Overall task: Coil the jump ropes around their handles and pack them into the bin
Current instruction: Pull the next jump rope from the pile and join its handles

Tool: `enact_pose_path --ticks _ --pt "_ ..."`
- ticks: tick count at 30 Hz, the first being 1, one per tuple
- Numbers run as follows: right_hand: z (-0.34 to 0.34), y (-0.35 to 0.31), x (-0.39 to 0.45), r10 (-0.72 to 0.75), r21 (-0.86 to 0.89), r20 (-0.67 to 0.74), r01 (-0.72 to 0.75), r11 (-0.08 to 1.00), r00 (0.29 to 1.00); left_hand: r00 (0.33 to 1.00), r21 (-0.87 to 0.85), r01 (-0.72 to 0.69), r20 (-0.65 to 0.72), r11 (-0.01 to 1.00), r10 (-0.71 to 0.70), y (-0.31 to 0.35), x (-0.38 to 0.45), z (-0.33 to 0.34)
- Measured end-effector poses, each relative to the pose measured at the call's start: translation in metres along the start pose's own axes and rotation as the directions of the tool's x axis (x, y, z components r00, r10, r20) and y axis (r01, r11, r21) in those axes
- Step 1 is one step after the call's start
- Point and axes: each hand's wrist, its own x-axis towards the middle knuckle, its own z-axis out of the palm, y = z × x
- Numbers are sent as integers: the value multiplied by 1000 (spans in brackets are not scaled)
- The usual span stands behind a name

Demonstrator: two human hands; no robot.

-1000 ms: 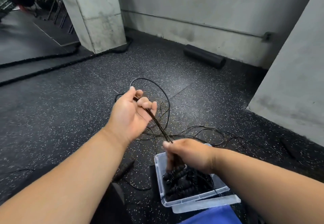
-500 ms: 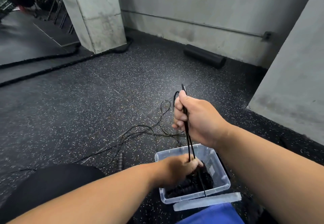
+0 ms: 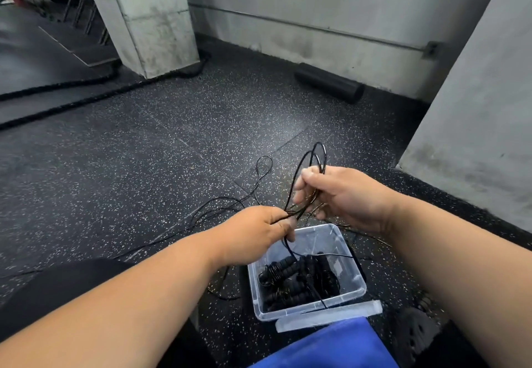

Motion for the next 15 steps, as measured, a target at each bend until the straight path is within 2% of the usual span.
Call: enact_pose_path --ticks 2,5,6,8,10,11,13,15 --pt "-2 5 -3 -1 70 57 -3 998 998 999 -83 15 -41 996 -19 1 2 0" --pt "-2 25 -8 -2 187 225 -42 981 974 997 -193 8 -74 981 -23 6 3 -4" --pt "0 35 -10 33 123 282 -70 990 959 996 -200 -7 -85 980 -10 9 2 -3" --pt "9 57 -12 199 -211 368 -127 969 908 995 -248 -26 -97 968 2 11 0 -1" --pt "16 80 -14 402 -623 379 -91 777 833 995 -278 -15 -95 960 -12 10 -1 1" --pt "16 89 -15 480 -748 343 -74 659 807 996 -261 -5 -91 965 -20 8 -1 3" --pt "8 101 -15 556 -883 240 -59 465 796 996 -285 33 -67 958 -54 6 -1 9" --pt "-8 111 -10 546 -965 137 -13 261 827 995 -458 89 -2 885 -101 4 1 16"
